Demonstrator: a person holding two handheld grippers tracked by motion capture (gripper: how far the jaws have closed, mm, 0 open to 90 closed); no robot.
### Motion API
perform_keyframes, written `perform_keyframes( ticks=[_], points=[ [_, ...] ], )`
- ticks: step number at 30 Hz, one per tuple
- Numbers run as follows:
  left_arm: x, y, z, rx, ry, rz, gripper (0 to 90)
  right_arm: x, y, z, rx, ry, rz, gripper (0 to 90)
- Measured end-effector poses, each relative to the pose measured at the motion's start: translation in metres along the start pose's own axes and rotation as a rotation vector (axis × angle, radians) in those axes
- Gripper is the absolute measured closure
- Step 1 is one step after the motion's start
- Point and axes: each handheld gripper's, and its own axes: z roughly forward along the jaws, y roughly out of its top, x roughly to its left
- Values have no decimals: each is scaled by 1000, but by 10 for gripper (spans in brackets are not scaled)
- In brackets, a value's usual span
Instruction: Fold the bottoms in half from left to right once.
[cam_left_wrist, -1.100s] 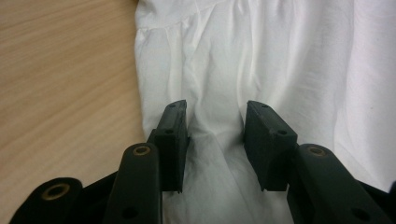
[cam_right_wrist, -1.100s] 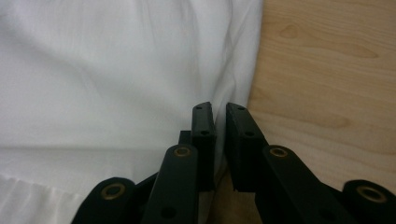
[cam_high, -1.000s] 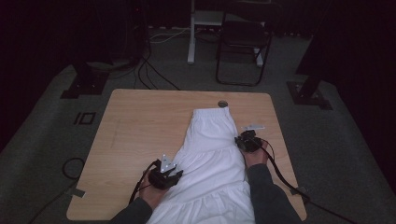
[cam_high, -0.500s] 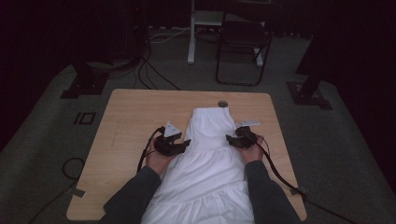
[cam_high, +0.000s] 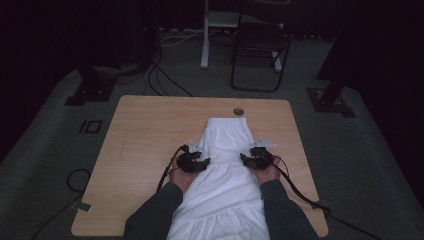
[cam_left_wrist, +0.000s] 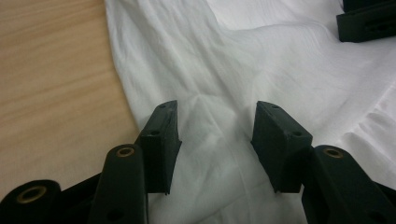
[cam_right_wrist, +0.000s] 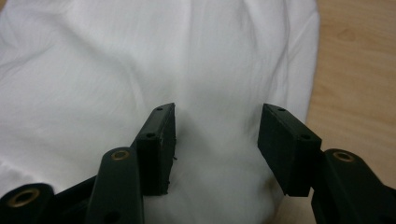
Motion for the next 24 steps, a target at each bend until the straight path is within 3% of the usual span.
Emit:
perform_keyframes(
  ticks=[10, 15, 17, 19, 20, 24],
  points=[
    [-23, -21, -20, 3, 8, 46, 509, 17, -25, -27, 5, 16, -10, 459],
    [-29, -27, -25, 4, 3, 44, 510, 19, -28, -33, 18, 25, -20, 459],
    [-30, -28, -28, 11, -19, 32, 509, 20, -29, -33, 13, 23, -20, 458],
    [-29, -27, -28, 20, -30, 32, 504, 20, -30, -33, 11, 24, -23, 458],
    [-25, -19, -30, 48, -34, 33, 488, 19, -30, -33, 11, 27, -23, 458],
    [-17, 9, -37, -2, -30, 58, 454, 20, -30, -32, 4, 26, -23, 459]
  ],
)
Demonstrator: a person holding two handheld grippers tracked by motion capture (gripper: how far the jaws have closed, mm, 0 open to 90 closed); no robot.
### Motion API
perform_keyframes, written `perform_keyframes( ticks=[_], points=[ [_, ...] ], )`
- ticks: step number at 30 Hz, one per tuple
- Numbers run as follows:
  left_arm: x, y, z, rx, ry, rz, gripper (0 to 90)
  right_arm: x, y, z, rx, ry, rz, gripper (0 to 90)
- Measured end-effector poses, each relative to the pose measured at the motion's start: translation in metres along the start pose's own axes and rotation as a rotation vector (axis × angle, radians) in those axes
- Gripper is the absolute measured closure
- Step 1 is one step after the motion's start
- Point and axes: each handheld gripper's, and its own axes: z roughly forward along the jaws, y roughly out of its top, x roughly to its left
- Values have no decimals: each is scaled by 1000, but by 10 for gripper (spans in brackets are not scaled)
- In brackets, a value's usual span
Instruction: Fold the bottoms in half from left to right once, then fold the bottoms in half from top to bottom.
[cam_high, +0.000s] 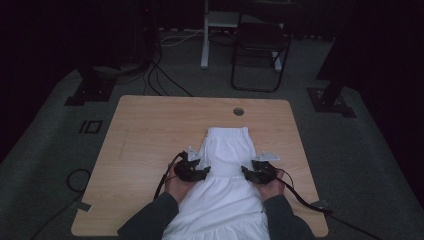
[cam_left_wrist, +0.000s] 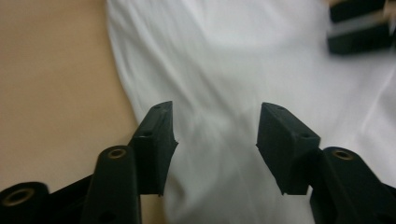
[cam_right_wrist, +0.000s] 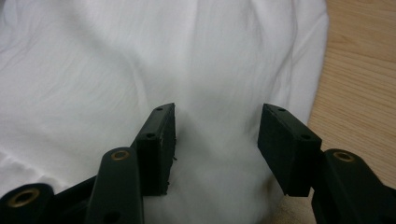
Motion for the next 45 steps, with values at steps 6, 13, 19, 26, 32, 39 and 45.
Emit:
perform_keyframes(
  ticks=[6, 13, 19, 26, 32, 39, 45],
  points=[
    [20, 43, 13, -23, -24, 25, 410, 0, 0, 0, -4, 1, -2, 458],
    [34, 45, 52, 59, -38, 40, 361, -1, -1, 1, -7, 5, -6, 458],
    [39, 36, 70, 85, -53, -15, 325, -1, -1, 1, -8, 6, -7, 458],
    [41, 33, 74, 88, -48, -14, 319, -8, 7, -3, 20, 68, -16, 401],
    [40, 33, 75, 80, -45, -4, 314, -30, 41, -7, -26, 35, 8, 298],
    [39, 32, 77, 67, -42, -4, 310, -44, 61, 32, 25, 15, 66, 252],
    [37, 32, 77, 68, -28, 18, 310, -45, 62, 54, 86, -9, 86, 204]
  ],
)
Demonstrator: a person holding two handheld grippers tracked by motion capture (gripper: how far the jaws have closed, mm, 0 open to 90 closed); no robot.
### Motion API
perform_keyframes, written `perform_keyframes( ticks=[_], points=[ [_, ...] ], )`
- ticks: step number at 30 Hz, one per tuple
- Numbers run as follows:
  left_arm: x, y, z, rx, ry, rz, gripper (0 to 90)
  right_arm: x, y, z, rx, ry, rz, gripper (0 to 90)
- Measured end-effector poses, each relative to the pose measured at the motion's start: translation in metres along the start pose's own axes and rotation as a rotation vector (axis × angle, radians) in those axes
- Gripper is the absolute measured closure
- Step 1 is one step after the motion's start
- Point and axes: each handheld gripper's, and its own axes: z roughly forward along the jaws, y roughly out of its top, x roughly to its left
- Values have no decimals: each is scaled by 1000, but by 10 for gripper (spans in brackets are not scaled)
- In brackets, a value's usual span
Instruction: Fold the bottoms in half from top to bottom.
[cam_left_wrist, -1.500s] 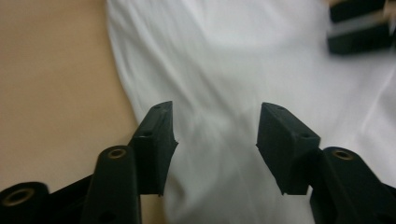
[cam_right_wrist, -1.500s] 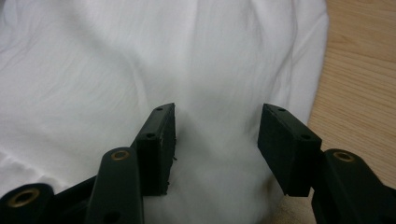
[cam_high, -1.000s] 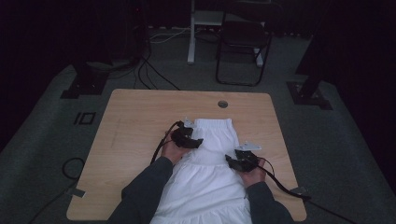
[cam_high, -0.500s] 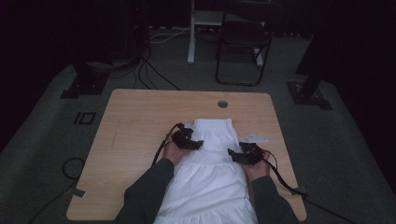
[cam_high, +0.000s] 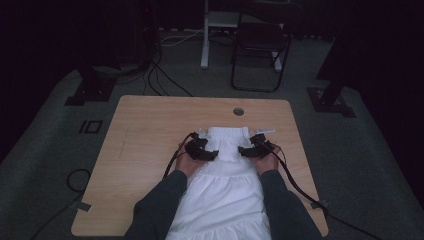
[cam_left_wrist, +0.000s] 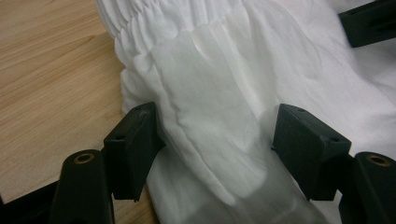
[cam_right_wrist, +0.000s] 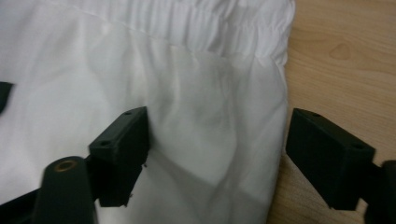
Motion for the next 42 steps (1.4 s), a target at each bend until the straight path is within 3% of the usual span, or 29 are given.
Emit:
perform_keyframes(
  ticks=[9, 12, 14, 21, 29, 31, 33, 37, 40, 42],
  points=[
    [-2, 0, 0, 6, 10, 17, 311, 6, -2, 3, -10, 48, -20, 231],
    [-4, 0, 0, 21, 30, 41, 312, 11, -3, 3, -11, 27, -46, 268],
    [-4, 0, -2, 33, 43, 35, 315, 14, -3, 3, -6, 8, -60, 330],
    [-5, -1, -6, 52, 87, -9, 326, 17, -2, -2, 4, 33, -63, 615],
    [-5, -3, -8, 49, 155, -23, 258, 18, -2, -2, 10, 81, -50, 785],
    [-3, -4, -8, 54, 146, -44, 238, 17, -2, -2, 11, 90, -46, 800],
    [1, -5, -8, 56, 146, -91, 178, 17, -2, -2, 12, 92, -42, 802],
    [4, -5, -10, 66, 135, -83, 187, 17, -2, -2, 13, 96, -38, 812],
    [3, -5, -11, 64, 122, -73, 239, 17, -2, -2, 14, 101, -33, 832],
    [2, -4, -13, 60, 92, -57, 381, 17, -2, -2, 12, 103, -29, 841]
  ],
)
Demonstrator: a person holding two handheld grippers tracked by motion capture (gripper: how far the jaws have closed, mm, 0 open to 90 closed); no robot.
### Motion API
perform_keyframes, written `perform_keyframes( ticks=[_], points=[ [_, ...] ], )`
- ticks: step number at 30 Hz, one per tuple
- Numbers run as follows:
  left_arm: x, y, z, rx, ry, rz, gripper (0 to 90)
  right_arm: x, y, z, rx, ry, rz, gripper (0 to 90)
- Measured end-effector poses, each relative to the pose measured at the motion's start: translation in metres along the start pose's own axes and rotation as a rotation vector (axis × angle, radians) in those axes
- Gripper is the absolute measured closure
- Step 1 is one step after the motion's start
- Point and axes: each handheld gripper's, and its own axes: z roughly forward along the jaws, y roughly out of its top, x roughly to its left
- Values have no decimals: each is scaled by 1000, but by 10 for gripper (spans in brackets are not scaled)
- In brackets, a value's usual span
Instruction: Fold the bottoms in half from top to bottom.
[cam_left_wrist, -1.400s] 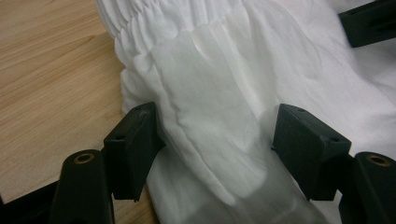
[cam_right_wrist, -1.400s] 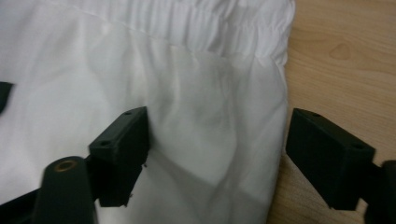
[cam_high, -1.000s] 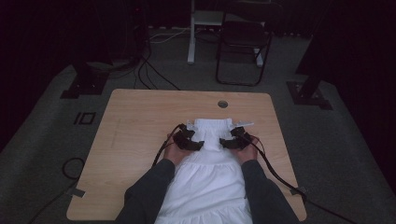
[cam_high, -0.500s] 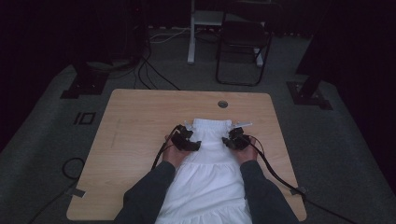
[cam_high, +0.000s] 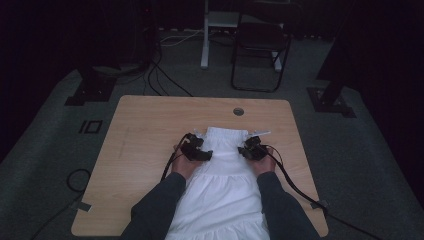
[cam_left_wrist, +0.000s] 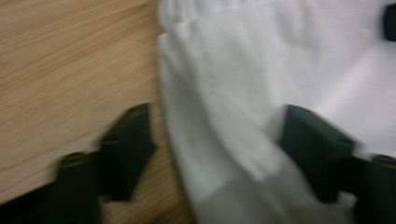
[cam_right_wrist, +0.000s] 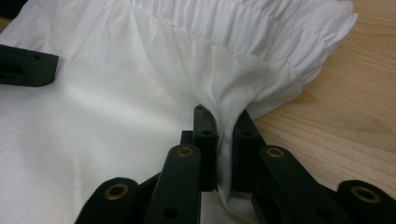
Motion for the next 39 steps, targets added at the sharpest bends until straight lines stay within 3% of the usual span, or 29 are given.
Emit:
perform_keyframes(
  ticks=[3, 6, 8, 12, 17, 22, 28, 33, 39],
  points=[
    [-1, 2, -1, 5, -38, 13, 584, -1, 1, 1, -3, 16, 10, 848],
    [3, 5, 0, 21, -101, -15, 793, -4, 3, 2, 0, 36, 28, 851],
    [5, 8, -1, 23, -102, -6, 846, -4, 7, 2, 4, 36, 19, 852],
    [13, 21, -12, -17, -106, 10, 859, -6, 20, -4, -20, 39, 13, 853],
    [20, 47, -36, -101, -87, 41, 859, -6, 45, -22, -76, 24, -13, 853],
    [25, 79, -63, -185, -52, 75, 859, -8, 75, -47, -166, 14, -26, 853],
    [30, 112, -95, -290, -38, 79, 859, -3, 109, -84, -288, -16, -64, 853],
    [26, 110, -112, -304, -48, 107, 858, 5, 113, -105, -312, -5, -107, 852],
    [9, 82, -137, -318, -91, 159, 856, 21, 86, -123, -304, 27, -152, 851]
  ],
)
